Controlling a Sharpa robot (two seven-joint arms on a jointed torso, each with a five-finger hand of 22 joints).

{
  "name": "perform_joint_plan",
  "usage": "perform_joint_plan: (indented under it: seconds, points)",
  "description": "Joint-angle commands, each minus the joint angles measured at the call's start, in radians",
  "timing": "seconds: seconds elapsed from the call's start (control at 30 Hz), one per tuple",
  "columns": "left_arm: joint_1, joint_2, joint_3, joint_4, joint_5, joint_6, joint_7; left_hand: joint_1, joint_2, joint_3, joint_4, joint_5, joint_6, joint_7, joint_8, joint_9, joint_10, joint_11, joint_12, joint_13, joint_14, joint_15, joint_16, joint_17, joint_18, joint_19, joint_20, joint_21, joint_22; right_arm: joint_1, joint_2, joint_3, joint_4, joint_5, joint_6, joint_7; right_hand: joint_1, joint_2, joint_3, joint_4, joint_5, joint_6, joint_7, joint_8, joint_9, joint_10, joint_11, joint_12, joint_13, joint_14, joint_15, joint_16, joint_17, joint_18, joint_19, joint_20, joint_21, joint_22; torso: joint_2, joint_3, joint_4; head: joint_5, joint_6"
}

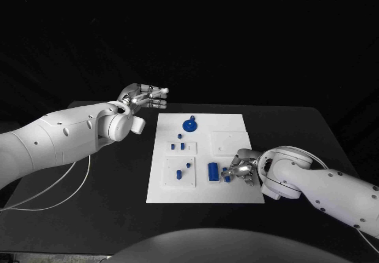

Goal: Assemble the parts on the task board

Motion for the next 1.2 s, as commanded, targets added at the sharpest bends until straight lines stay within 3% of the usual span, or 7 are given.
perform_joint_plan:
  seconds: [0.03, 0.23, 0.5, 0.67, 0.83, 1.07, 1.2]
  points:
    - [-0.001, 0.002, 0.001, 0.001, -0.003, 0.016, 0.003, -0.006, -0.002, 0.0, 0.002, -0.004, -0.001, 0.002, -0.001, -0.001, -0.008, 0.001, -0.002, -0.001, -0.009, 0.001, -0.003, 0.001, 0.008, -0.004, 0.006, 0.002, -0.001, -0.009, 0.001, -0.008, -0.007, -0.01, 0.047, -0.017, 0.033, 0.015, 0.06, -0.067, -0.022, -0.022, -0.034, -0.001, -0.011, 0.009, -0.004, 0.002, -0.001, 0.003, -0.004, -0.004, -0.001, -0.001, 0.045, 0.003, -0.007, -0.002, 0.0, 0.0001, -0.0001, 0.0, 0.0]
    - [-0.001, 0.002, 0.001, 0.001, -0.005, 0.019, 0.0, -0.003, 0.001, 0.002, 0.001, 0.002, 0.006, 0.001, -0.001, -0.001, -0.008, 0.001, -0.002, -0.001, -0.009, 0.001, -0.003, 0.001, 0.008, -0.004, 0.006, 0.002, -0.001, -0.009, 0.003, -0.009, -0.011, -0.006, 0.045, -0.016, 0.037, 0.013, 0.038, -0.046, -0.06, -0.018, -0.037, -0.001, -0.022, 0.008, -0.005, 0.003, -0.002, 0.003, -0.004, -0.004, -0.001, -0.002, 0.046, 0.003, -0.006, -0.003, 0.001, 0.0001, 0.0001, -0.001, -0.001]
    - [-0.001, 0.002, 0.001, 0.001, -0.006, 0.02, -0.001, -0.005, 0.0, 0.001, 0.001, 0.0, 0.003, 0.001, -0.002, -0.001, -0.008, 0.001, -0.002, -0.001, -0.01, 0.001, -0.003, 0.001, 0.008, -0.004, 0.006, 0.002, -0.001, -0.009, 0.007, -0.011, -0.014, -0.003, 0.033, -0.014, 0.047, 0.018, -0.012, 0.003, -0.185, -0.008, -0.042, -0.001, -0.034, 0.007, -0.006, 0.006, -0.004, 0.003, -0.005, -0.006, -0.002, -0.002, 0.046, 0.002, -0.007, -0.006, 0.0, 0.0005, -0.0004, 0.0, -0.001]
    - [-0.001, 0.002, 0.001, 0.002, -0.006, 0.019, -0.002, -0.006, -0.001, 0.0, 0.001, -0.001, -0.003, 0.002, -0.002, -0.001, -0.009, 0.001, -0.002, -0.001, -0.01, 0.001, -0.003, 0.001, 0.008, -0.004, 0.006, 0.002, -0.001, -0.009, 0.011, -0.011, -0.019, 0.003, 0.018, -0.01, 0.036, 0.014, -0.046, 0.035, -0.195, -0.001, -0.042, 0.001, -0.034, 0.008, -0.006, 0.007, -0.004, 0.003, -0.007, -0.006, -0.001, -0.003, 0.046, 0.0, -0.007, -0.007, 0.001, 0.0008, -0.0004, 0.0, 0.0]
    - [-0.001, 0.001, 0.001, 0.002, -0.006, 0.019, -0.002, -0.006, -0.001, 0.0, 0.001, -0.001, -0.003, 0.002, -0.002, -0.001, -0.009, 0.001, -0.002, -0.001, -0.01, 0.001, -0.003, 0.001, 0.008, -0.004, 0.006, 0.002, -0.001, -0.009, 0.012, -0.012, -0.021, 0.013, -0.003, -0.003, 0.008, 0.008, -0.118, 0.083, -0.195, 0.009, -0.042, 0.001, -0.028, 0.01, -0.006, 0.007, -0.003, 0.003, -0.008, -0.006, 0.001, -0.005, 0.047, -0.003, -0.006, -0.008, 0.001, 0.0012, -0.0003, 0.0, 0.0]
    - [-0.001, 0.0, 0.001, 0.002, -0.006, 0.018, -0.002, -0.006, -0.001, 0.0, 0.001, -0.001, -0.003, 0.002, -0.002, -0.001, -0.009, 0.001, -0.002, -0.001, -0.01, 0.001, -0.003, 0.001, 0.008, -0.004, 0.006, 0.002, -0.001, -0.009, 0.007, -0.012, -0.016, 0.021, -0.036, 0.01, 0.03, -0.007, -0.192, 0.162, -0.195, 0.015, -0.045, -0.001, -0.023, 0.013, -0.007, 0.006, -0.001, 0.005, -0.009, -0.005, 0.007, -0.005, 0.046, -0.004, -0.005, -0.011, 0.001, 0.0012, -0.0006, 0.0, 0.0]
    - [-0.001, -0.001, 0.001, 0.002, -0.006, 0.018, -0.002, -0.006, -0.001, 0.0, 0.001, -0.001, -0.003, 0.002, -0.002, -0.001, -0.009, 0.001, -0.002, -0.001, -0.01, 0.001, -0.003, 0.001, 0.008, -0.004, 0.006, 0.002, -0.001, -0.009, 0.0, -0.012, -0.012, 0.023, -0.048, 0.017, 0.05, -0.009, -0.202, 0.185, -0.195, 0.015, -0.042, 0.0, -0.022, 0.014, -0.006, 0.005, 0.001, 0.005, -0.009, -0.007, 0.008, -0.005, 0.047, -0.004, -0.001, -0.013, 0.0, 0.0013, -0.0007, 0.0, 0.001]
